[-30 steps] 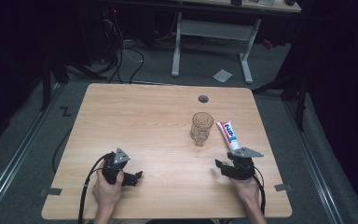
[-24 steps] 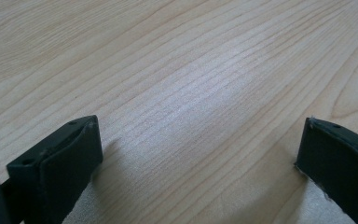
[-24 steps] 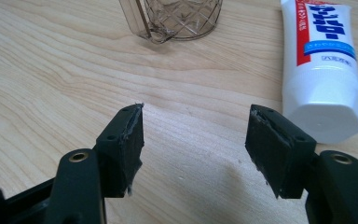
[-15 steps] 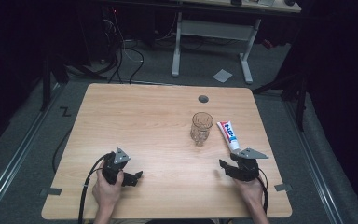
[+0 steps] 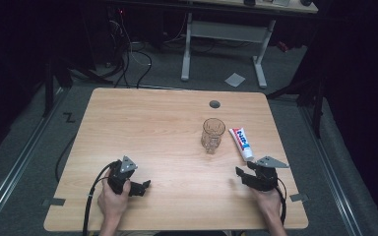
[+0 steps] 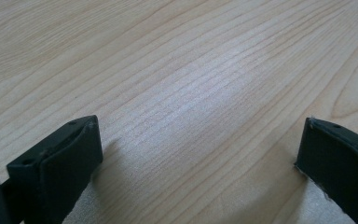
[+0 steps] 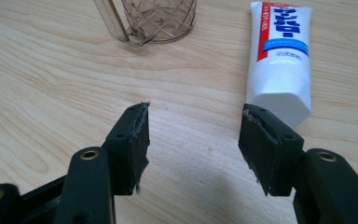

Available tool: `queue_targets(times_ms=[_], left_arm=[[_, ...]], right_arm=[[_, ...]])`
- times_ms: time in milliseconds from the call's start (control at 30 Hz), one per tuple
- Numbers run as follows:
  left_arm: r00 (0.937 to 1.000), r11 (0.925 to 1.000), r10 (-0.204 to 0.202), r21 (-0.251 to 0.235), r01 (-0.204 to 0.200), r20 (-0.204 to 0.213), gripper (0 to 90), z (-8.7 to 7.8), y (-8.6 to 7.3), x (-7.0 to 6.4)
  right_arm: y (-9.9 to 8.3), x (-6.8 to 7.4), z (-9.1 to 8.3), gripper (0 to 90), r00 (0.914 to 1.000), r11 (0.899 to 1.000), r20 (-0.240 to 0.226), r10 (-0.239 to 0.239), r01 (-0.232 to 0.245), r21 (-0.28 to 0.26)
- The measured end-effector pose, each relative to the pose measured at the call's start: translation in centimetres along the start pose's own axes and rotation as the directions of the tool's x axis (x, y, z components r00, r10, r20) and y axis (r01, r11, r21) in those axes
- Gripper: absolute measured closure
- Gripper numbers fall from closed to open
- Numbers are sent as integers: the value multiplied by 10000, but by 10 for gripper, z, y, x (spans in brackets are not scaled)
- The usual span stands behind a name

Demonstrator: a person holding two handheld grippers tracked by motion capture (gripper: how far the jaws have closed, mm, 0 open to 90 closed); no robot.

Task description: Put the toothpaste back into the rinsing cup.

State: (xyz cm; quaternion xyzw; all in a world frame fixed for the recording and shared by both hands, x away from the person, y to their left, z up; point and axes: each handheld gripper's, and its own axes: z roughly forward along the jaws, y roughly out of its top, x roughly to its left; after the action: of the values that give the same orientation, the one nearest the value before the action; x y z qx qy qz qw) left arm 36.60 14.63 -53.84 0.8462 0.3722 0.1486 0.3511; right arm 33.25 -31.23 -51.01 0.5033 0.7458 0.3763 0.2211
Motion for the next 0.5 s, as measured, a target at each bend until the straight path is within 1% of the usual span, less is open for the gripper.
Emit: queue_targets(times_ms=[200,367,467,500], left_arm=[[10000,10000,-11,-2,11,0,3,0,0,0],[10000,10000,-11,-8,11,-1,3,0,0,0],[10000,10000,-3,-3,3,-2,3,0,0,0],[10000,10000,-4,-3,4,-1,3,0,0,0]], right_arm=[[-1,-5,-3,446,9998,9998,24,205,-205,-23],[-2,-8,-5,447,9990,9991,139,418,-418,-58],[-2,-9,-6,448,9988,9989,170,457,-456,-86],[-2,-10,-7,448,9991,9992,175,392,-390,-96]])
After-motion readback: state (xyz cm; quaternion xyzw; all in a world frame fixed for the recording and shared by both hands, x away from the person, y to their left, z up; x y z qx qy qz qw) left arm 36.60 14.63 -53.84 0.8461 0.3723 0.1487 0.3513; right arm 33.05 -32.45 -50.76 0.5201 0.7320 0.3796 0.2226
